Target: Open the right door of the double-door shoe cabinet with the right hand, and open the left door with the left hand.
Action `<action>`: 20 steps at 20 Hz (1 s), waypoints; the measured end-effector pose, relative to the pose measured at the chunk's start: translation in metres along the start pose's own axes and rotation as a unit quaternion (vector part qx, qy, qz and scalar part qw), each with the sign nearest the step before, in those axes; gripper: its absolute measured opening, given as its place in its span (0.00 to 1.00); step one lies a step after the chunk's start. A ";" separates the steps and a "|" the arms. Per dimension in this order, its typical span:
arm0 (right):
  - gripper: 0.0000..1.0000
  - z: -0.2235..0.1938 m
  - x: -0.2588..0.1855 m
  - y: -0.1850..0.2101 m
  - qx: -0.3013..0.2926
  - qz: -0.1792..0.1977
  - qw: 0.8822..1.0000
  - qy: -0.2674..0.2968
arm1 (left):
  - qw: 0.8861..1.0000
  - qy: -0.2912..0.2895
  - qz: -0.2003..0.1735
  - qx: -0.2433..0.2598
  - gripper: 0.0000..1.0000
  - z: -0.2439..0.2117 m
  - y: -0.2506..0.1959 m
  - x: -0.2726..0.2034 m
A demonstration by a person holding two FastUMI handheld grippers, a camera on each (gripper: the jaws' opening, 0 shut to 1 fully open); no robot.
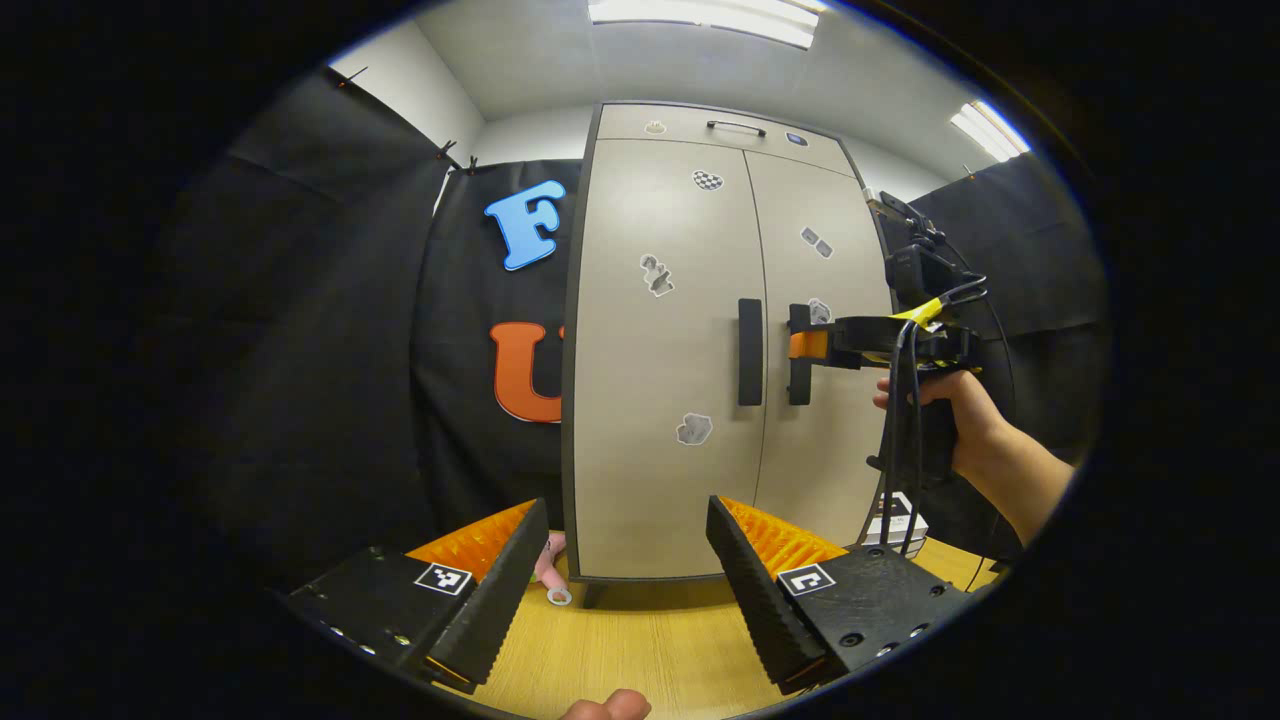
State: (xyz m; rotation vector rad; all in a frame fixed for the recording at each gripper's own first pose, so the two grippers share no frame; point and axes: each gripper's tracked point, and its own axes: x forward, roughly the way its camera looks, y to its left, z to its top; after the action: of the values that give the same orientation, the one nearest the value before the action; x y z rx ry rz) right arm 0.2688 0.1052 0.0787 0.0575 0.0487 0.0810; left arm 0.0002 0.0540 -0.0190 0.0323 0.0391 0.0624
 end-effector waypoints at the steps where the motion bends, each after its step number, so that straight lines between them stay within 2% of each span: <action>1: 0.96 0.003 0.007 -0.003 -0.002 -0.008 1.000 0.001 | 1.000 0.002 0.006 -0.001 0.95 -0.002 0.005 0.000; 7: 0.98 0.008 0.029 -0.001 -0.021 -0.023 1.000 0.001 | 1.000 0.009 0.023 -0.013 0.95 -0.005 0.021 0.000; 14: 0.95 0.004 0.029 -0.002 -0.024 -0.024 0.999 0.006 | 1.000 0.014 0.016 -0.011 0.95 -0.008 0.019 0.001; 17: 0.54 0.003 0.027 0.010 -0.029 -0.011 1.000 -0.003 | 1.000 0.015 0.013 -0.009 0.95 -0.010 0.019 0.001; 18: 0.47 0.003 0.029 0.013 -0.041 -0.014 0.999 -0.009 | 1.000 0.016 0.014 -0.009 0.95 -0.012 0.021 0.001; 19: 0.34 0.003 0.028 0.013 -0.048 -0.017 0.999 -0.012 | 1.000 0.018 0.014 -0.010 0.95 -0.014 0.022 0.000; 20: 0.33 0.002 0.028 0.014 -0.047 -0.015 0.999 -0.011 | 1.000 0.020 0.015 -0.012 0.95 -0.016 0.023 0.000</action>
State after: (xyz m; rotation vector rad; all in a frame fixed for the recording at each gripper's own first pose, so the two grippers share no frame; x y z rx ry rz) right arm 0.2959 0.1210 0.0798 -0.0372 0.0235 0.0523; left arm -0.0020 0.0772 -0.0338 0.0069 0.0785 0.0934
